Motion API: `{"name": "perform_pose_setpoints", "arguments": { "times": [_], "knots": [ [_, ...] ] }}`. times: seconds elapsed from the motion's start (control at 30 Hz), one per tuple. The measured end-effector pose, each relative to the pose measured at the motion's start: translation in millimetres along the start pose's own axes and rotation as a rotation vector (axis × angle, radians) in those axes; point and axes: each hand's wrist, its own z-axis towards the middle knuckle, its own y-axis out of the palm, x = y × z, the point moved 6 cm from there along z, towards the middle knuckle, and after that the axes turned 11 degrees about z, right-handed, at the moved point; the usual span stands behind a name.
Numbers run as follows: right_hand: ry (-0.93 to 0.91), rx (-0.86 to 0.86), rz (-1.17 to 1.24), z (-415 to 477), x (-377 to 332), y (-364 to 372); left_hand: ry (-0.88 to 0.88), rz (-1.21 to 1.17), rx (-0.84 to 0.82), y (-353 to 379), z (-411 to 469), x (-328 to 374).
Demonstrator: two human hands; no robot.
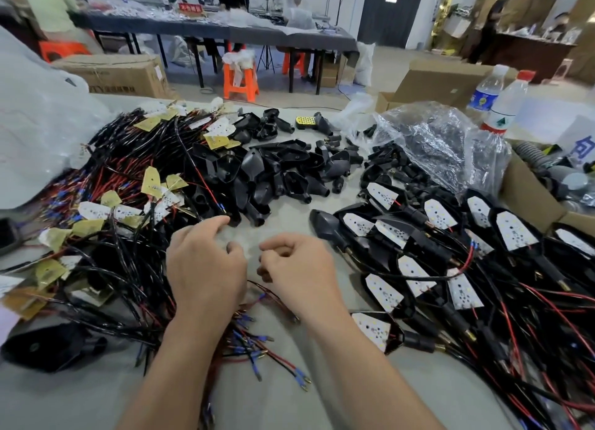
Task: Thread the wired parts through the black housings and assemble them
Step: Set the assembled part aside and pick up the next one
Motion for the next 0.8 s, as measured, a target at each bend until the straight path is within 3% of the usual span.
{"name": "perform_pose_setpoints", "arguments": {
  "times": [0.2, 0.3, 0.47, 0.67, 0.8],
  "knots": [
    [-0.263, 0.012, -0.503, 53, -8, 21, 0.034, 0.21, -0.228, 18, 6, -6],
    [-0.22, -0.12, -0.604, 78, -1, 40, 0.056, 0.209, -0.234, 22, 8, -7],
    [-0.366, -0.159, -0.879, 96, -6, 55, 0.052, 0.148, -0.211, 23, 10, -11],
    [-0.441, -0.182, -0.817, 64, -18, 41, -0.044, -0.081, -0.117, 15, 12, -14],
    [-0.47, -0.202, -0.508, 40, -33, 36, -0.174, -0.371, -0.046, 7, 13, -18]
  ]
}}
